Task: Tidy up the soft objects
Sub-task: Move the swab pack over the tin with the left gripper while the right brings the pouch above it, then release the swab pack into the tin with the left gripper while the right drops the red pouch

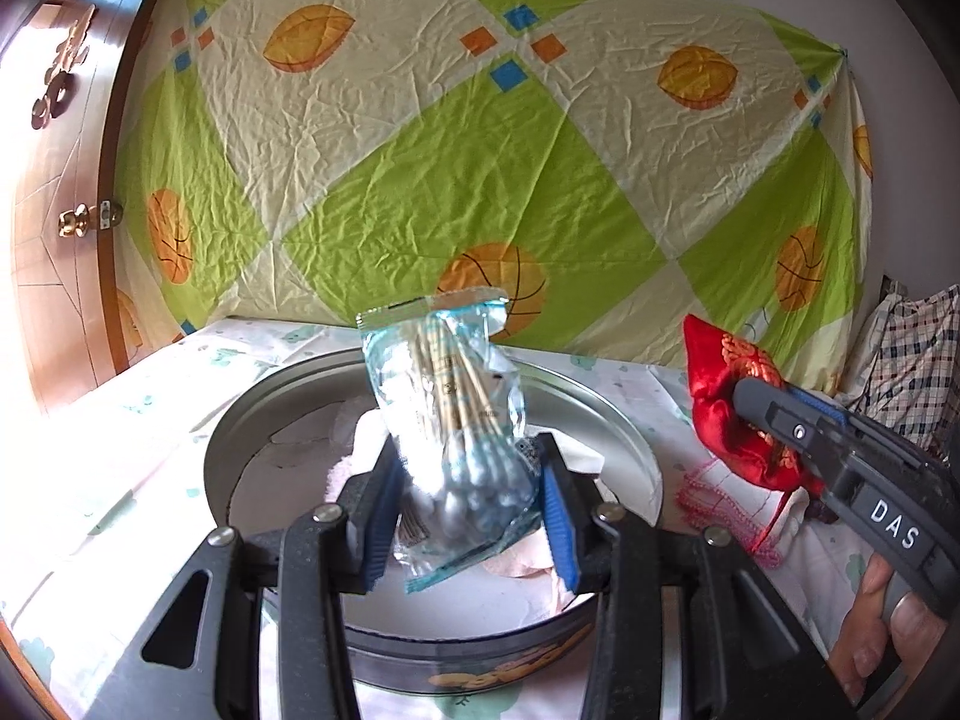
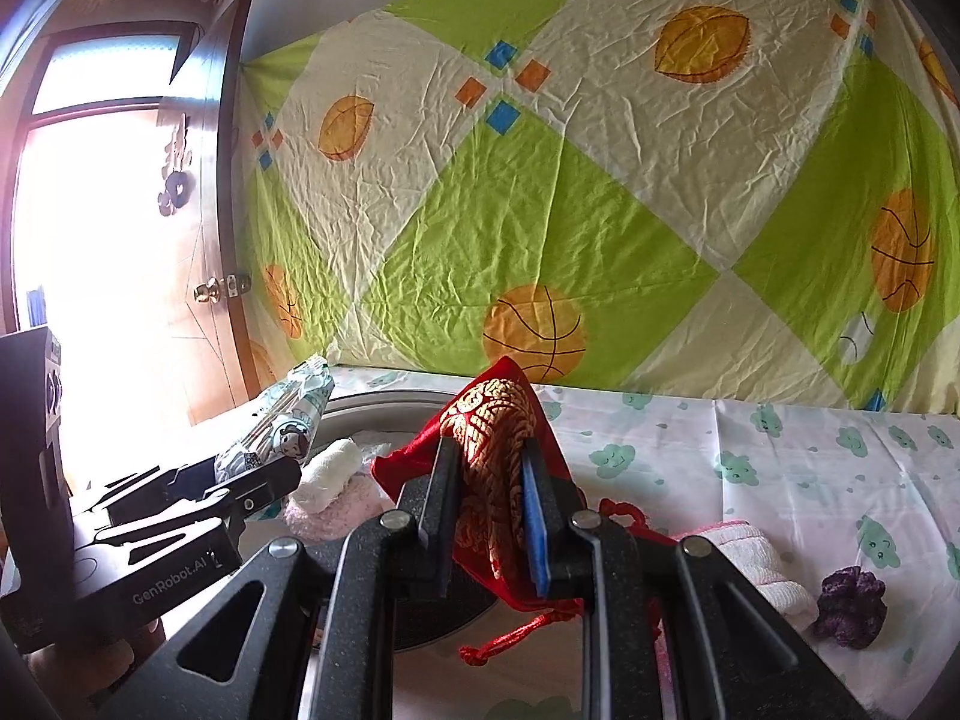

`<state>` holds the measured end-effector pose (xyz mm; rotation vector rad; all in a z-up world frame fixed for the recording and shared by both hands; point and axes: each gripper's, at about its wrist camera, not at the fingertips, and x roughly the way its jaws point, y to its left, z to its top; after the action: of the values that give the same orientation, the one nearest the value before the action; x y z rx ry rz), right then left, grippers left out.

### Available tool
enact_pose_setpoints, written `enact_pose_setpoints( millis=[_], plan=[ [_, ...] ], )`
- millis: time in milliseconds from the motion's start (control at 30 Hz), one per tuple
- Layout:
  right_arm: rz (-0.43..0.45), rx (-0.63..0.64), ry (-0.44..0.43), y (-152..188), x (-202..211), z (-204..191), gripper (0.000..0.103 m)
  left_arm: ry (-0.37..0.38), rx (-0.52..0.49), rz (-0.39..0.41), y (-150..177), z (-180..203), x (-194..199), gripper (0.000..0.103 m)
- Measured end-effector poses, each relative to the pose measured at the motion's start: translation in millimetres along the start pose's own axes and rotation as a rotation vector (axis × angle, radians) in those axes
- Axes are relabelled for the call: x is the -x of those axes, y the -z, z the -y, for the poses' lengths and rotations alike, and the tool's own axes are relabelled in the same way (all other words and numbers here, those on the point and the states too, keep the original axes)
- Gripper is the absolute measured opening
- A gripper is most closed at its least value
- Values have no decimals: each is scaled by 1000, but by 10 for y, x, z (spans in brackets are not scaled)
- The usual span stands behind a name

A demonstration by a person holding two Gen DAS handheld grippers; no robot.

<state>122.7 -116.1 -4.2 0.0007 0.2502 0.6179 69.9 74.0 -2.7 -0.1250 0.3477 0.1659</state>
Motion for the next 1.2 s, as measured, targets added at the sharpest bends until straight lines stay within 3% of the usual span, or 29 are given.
enact_pose_setpoints(
  millis=[233,500,833,967,1033,1100,1200],
  plan=[
    [-38,23,-25,-135,-212,-94,22,-10,-21,-33,-172,-183,-86,41],
    [-105,16,-76,-345,-636,-217,22,-46,-51,-138,-422,-425,-415,41],
    [-217,42,-78,-310,-1182,-372,22,-74,-55,-239,-387,-592,-694,41],
    [-233,33,-83,-300,-1245,-379,36,-89,-62,-252,-368,-599,-719,48],
    [-234,26,-84,-311,-1249,-385,57,-101,-62,-244,-369,-599,-688,61],
    [-226,23,-88,-320,-1215,-403,69,-115,-68,-221,-389,-594,-618,72],
    [-190,58,-67,-329,-1077,-438,71,-127,-75,-178,-418,-568,-484,88]
  ],
)
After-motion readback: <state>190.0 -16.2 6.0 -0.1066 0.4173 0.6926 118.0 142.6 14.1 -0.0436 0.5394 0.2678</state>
